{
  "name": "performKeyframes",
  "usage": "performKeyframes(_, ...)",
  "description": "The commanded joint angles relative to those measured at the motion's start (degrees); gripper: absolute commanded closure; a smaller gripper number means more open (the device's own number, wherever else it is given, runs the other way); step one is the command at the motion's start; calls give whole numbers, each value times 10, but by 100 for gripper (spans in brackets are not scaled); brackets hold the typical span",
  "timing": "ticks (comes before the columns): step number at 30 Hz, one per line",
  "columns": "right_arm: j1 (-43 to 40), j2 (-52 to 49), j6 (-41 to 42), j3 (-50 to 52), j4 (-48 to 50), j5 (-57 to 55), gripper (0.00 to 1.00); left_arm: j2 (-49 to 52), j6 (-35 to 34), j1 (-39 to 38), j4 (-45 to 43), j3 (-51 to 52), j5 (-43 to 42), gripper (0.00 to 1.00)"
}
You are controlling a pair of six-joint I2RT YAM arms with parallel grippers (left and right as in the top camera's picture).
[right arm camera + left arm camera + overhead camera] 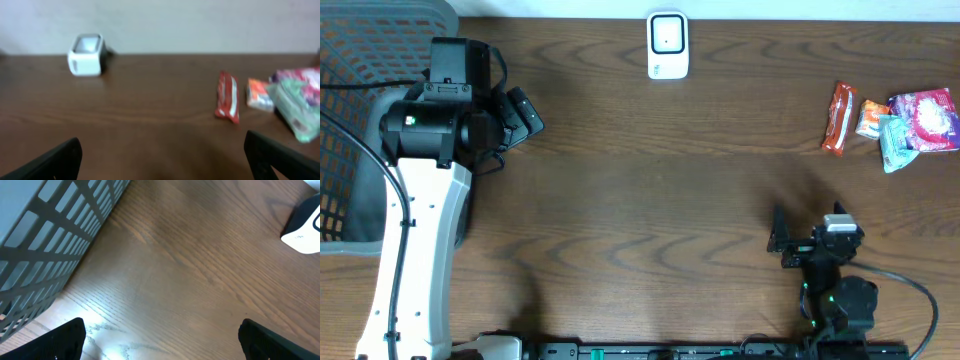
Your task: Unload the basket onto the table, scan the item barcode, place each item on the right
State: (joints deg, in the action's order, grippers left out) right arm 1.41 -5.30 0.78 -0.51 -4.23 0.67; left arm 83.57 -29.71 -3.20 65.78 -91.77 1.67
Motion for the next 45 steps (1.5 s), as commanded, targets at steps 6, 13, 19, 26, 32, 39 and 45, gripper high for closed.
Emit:
performKeyframes(6,-7,-19,-14,2,-1,6,1,-1,8,1,2,-2,3,2)
performKeyframes(13,-7,51,-17,2,-1,6,1,-1,8,1,2,-2,3,2)
performKeyframes(19,-6,50,-18,2,1,12,1,-1,8,1,2,-2,3,2)
performKeyframes(26,-2,50,-50,2,-2,-1,1,-1,8,1,2,-2,3,2)
performKeyframes(32,-2,50,-35,2,-3,-1,1,-1,8,1,2,-2,3,2)
performKeyframes(39,-2,50,-20,2,-3,-1,1,-1,8,1,2,-2,3,2)
performKeyframes(45,-6,50,-15,2,-3,-1,1,-1,8,1,2,-2,3,2)
